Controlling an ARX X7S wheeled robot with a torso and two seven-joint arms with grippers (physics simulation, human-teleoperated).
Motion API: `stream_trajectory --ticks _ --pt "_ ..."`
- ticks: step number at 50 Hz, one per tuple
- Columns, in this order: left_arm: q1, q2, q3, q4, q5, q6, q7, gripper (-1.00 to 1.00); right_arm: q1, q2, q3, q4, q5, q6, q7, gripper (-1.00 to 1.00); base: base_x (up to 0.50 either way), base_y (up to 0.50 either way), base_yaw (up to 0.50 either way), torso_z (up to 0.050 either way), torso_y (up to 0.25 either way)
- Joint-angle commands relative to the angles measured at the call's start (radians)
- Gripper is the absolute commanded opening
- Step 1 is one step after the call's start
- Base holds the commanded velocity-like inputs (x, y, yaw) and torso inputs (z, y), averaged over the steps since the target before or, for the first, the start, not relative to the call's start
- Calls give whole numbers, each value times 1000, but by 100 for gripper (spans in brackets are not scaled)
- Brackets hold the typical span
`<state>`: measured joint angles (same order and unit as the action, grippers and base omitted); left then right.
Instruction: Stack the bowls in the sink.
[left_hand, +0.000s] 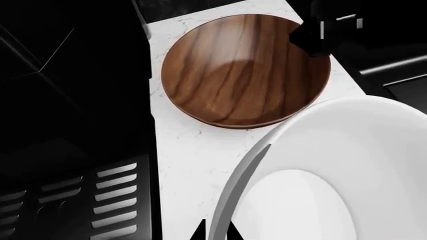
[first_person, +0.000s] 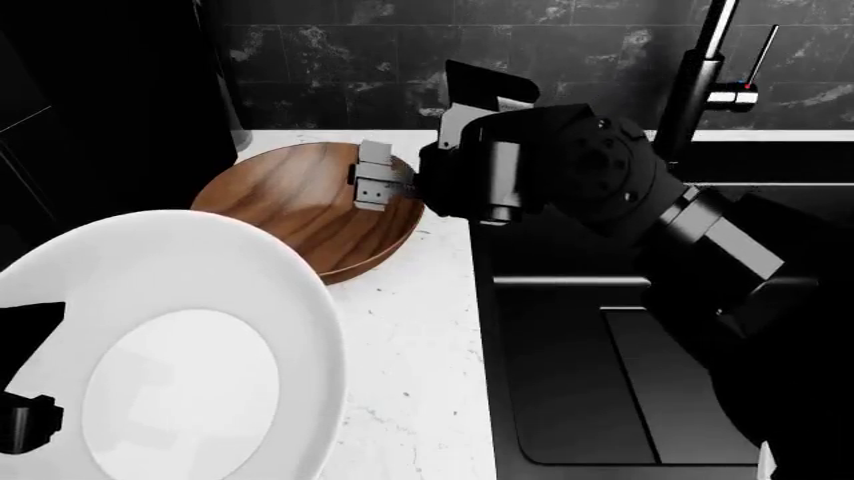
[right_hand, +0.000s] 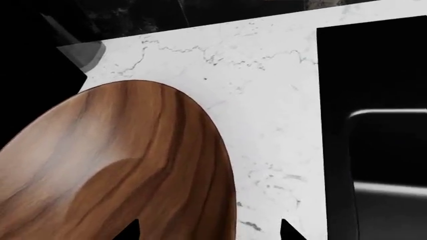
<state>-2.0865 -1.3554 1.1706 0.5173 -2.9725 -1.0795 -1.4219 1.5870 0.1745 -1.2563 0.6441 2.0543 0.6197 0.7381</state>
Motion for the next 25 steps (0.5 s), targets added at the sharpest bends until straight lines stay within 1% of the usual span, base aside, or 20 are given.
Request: stream_trajectory --ticks 1,25 --pt "-15 -2 -3 -2 2 2 -2 -100 -11 -9 -3 10 2 9 -29 100 0 0 0 0 0" --pt "-12 -6 -5 1 7 3 3 -100 -60 -21 -22 44 -25 -10 -72 100 0 0 0 0 0"
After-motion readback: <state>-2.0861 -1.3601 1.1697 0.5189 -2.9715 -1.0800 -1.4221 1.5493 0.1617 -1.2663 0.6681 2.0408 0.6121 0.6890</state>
